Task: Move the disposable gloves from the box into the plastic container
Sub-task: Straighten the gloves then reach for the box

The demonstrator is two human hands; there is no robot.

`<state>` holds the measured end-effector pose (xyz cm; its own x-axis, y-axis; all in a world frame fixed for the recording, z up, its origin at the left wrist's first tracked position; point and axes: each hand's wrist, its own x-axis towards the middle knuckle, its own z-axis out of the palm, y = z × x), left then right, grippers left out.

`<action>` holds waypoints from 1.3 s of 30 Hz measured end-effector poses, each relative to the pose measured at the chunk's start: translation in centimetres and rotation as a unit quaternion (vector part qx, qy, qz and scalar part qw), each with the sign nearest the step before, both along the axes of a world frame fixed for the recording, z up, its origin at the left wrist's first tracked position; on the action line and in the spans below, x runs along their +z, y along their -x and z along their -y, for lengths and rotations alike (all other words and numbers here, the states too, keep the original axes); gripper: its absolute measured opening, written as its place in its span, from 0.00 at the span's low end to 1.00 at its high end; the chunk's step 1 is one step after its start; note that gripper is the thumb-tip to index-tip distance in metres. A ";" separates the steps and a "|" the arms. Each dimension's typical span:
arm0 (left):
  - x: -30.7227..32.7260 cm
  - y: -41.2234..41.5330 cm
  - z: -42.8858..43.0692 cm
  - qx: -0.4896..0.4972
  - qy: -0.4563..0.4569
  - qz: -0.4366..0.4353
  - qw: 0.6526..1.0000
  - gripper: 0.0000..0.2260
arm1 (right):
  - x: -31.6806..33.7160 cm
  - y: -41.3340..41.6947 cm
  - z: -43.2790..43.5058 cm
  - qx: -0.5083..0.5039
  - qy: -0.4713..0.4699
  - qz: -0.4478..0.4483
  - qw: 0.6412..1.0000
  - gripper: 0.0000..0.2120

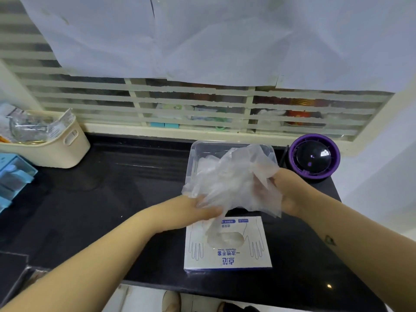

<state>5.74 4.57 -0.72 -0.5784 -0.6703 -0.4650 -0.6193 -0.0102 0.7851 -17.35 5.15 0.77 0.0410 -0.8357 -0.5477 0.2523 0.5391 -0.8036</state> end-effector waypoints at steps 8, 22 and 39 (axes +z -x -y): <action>2.5 1.8 2.9 0.359 0.119 -0.204 0.903 0.19 | 0.9 -0.9 0.1 -0.043 -0.030 0.143 0.988 0.19; 8.1 5.1 6.0 -0.045 0.523 -0.009 0.851 0.12 | 4.0 -1.9 1.7 -0.001 0.029 0.128 0.991 0.14; 9.1 -0.5 10.7 -0.026 -0.014 -0.130 0.991 0.15 | 4.4 2.0 3.0 -0.092 0.080 0.179 0.976 0.18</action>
